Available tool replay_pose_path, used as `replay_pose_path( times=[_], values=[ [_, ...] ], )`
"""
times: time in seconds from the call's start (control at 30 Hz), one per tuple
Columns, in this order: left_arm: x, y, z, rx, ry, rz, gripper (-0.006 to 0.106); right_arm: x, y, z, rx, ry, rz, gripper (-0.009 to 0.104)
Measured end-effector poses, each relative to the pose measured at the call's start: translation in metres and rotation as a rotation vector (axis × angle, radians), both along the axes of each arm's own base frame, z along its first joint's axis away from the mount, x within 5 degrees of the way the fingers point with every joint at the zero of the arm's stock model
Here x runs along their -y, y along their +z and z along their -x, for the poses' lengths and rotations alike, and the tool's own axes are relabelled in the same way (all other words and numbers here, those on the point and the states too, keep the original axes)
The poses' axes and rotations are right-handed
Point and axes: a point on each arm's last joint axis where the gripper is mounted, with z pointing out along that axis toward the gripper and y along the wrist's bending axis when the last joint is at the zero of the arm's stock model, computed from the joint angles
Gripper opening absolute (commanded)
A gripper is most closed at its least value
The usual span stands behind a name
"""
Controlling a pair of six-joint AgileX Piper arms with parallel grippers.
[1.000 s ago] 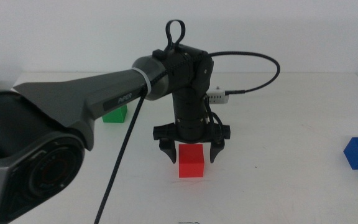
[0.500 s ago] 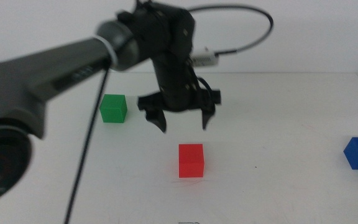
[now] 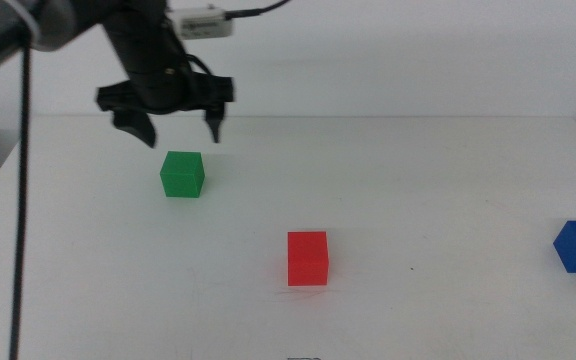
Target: Stack red cubes first, then green, then blue cubes in a specific spot.
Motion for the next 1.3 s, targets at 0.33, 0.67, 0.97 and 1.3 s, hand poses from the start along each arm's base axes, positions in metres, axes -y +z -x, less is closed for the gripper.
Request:
replay_pose_path(
  times=[0.33, 0.67, 0.97, 1.3],
  values=[
    [-0.043, -0.022, -0.03, -0.018, -0.04, -0.058, 0.094, 0.0, 0.0, 0.0, 0.0, 0.0, 0.0, 0.094],
    [-0.036, -0.058, -0.069, -0.021, -0.079, -0.068, 0.094, 0.0, 0.0, 0.0, 0.0, 0.0, 0.0, 0.094],
    [-0.033, -0.093, -0.081, -0.077, -0.081, -0.077, 0.094, 0.0, 0.0, 0.0, 0.0, 0.0, 0.0, 0.094],
    [-0.032, -0.123, -0.088, -0.11, -0.082, -0.082, 0.079, 0.0, 0.0, 0.0, 0.0, 0.0, 0.0, 0.094]
  ],
)
